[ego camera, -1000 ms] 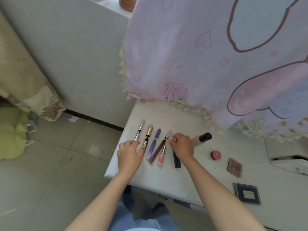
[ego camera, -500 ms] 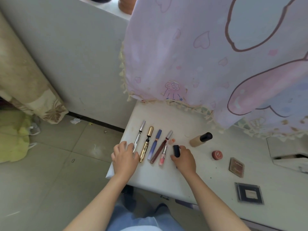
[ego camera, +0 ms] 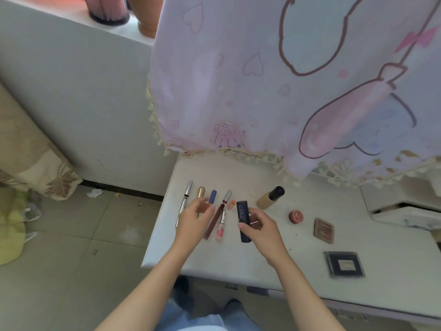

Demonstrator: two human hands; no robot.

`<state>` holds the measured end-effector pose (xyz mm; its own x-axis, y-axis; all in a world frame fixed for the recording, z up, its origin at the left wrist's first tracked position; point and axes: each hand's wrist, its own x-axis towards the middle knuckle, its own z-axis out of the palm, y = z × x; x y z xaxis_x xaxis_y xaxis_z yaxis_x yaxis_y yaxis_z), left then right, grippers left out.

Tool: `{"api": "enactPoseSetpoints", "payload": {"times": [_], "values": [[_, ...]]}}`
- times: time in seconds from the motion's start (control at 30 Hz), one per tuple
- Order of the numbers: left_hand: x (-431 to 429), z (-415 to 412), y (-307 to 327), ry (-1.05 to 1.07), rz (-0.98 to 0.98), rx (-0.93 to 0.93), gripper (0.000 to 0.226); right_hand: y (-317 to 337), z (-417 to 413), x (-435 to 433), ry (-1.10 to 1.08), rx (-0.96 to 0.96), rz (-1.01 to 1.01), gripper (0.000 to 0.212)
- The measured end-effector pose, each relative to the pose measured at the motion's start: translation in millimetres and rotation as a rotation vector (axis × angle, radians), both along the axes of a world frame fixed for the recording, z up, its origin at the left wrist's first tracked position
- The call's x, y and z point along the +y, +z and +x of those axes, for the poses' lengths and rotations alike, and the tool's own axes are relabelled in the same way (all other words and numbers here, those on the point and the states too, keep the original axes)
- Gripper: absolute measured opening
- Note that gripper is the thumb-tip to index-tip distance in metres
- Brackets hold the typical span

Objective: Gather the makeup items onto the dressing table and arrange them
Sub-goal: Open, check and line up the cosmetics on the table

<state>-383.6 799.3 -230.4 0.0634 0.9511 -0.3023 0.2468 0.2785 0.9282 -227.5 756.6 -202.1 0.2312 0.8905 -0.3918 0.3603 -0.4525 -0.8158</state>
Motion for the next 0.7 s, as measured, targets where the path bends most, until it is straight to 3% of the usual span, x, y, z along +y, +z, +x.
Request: {"api": "enactPoseSetpoints", "payload": {"times": [0.07,0.17,0.4,0.57,0.7], "values": [[1.3,11.9,24.5,-0.058,-0.09,-0.306,0.03,15.2,-0.6,-5.1,0.039,0.06,0.037,0.039],[0.8,23.9,40.7,-0.156,-0.124,-0.45,0.022,26.4,0.7,-11.7,0.038,0.077,0.068,0.041],[-5.2,34.8,42.8,-0.048,-0.17,-0.459,0.016,28.2,6.3,-21.4,-0.04,0.086,0.065,0.031],[25.0,-0.5,42.4,0.317,-0.115,-0.57,0.011,20.0,13.3,-41.9,-0.03,0.016,-0.009,0.032],[17.8,1.1,36.1,0.241,-0.138,-0.562,0.014,16.1,17.9,-43.1,-0.082,0.022,0.025,0.031]]}}
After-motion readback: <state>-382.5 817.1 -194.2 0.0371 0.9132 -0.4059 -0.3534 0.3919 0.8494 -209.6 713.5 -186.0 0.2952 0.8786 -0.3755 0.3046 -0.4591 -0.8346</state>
